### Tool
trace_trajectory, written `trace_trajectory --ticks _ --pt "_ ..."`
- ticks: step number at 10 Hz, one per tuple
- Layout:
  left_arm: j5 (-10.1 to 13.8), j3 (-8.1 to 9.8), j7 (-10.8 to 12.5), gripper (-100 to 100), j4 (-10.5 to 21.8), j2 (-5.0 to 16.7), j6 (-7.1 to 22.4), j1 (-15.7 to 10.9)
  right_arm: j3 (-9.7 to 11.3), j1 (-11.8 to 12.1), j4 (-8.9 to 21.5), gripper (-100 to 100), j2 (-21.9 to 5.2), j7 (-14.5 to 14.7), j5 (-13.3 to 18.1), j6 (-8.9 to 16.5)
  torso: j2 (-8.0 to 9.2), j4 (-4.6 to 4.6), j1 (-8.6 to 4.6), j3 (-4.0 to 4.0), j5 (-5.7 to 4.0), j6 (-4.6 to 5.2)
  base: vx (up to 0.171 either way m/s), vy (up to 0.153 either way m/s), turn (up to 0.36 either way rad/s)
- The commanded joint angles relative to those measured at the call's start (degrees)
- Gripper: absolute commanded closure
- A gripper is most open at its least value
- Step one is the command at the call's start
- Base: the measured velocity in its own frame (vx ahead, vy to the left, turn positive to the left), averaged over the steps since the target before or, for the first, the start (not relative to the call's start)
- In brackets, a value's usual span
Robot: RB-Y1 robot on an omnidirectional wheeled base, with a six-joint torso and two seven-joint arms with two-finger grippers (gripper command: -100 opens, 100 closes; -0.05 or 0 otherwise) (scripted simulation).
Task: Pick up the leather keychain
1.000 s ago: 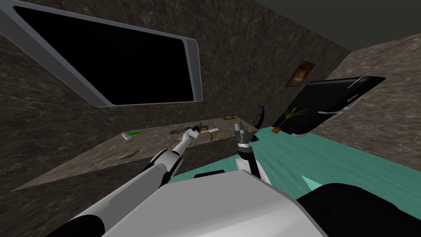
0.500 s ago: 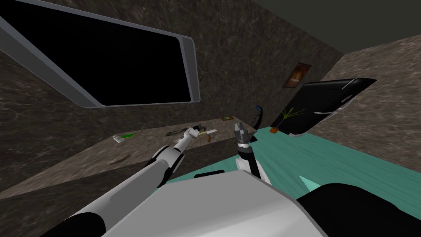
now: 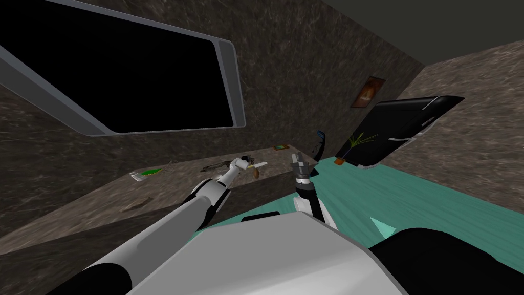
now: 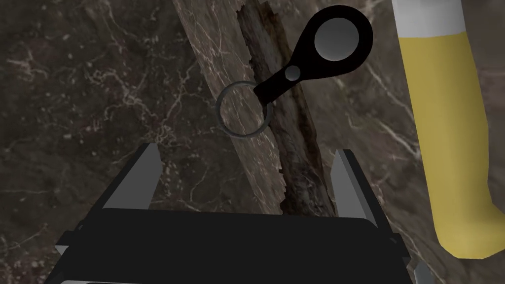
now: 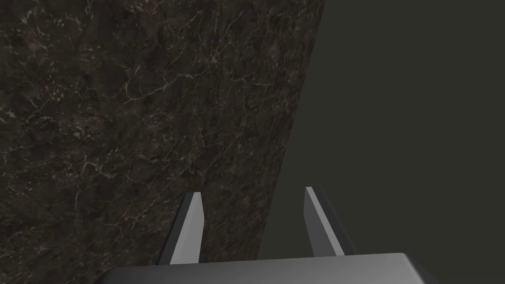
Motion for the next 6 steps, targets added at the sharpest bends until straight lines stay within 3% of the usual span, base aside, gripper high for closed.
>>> trace_trajectory --ticks 1,2,4,5,6 --pt "0.00 0.00 0.00 0 0.00 0.00 0.00 0.00 0.00 0.00 0.00 0 0.00 0.00 0.00 0.00 0.00 0.00 0.00 0.00 0.00 0.00 0.003 -0.006 0.002" --pt "0.70 2.04 -1.29 -100 0.02 1.76 -0.29 1.01 0.00 0.00 0.00 0 0.00 0.00 0.00 0.00 0.04 0.01 0.09 0.03 0.02 0.00 -0.018 -0.016 -0.272" --pt "2.09 5.70 -3.87 -100 0.11 5.28 -0.85 3.00 0.01 -0.02 0.00 0 0.00 0.00 0.00 0.00 0.23 0.04 0.04 0.13 0.01 0.04 -0.054 -0.031 -0.437" --pt "2.09 6.13 -3.87 -100 0.11 5.28 -0.85 3.00 0.01 -0.02 0.00 0 0.00 0.00 0.00 0.00 0.30 0.06 0.01 0.17 0.00 0.04 -0.044 -0.017 -0.076" --pt "2.79 8.17 -5.16 -100 0.15 7.04 -1.13 4.00 0.00 0.00 0.00 0 0.00 0.00 0.00 0.00 0.28 0.07 0.09 0.17 0.02 -0.03 -0.030 -0.027 -0.221"
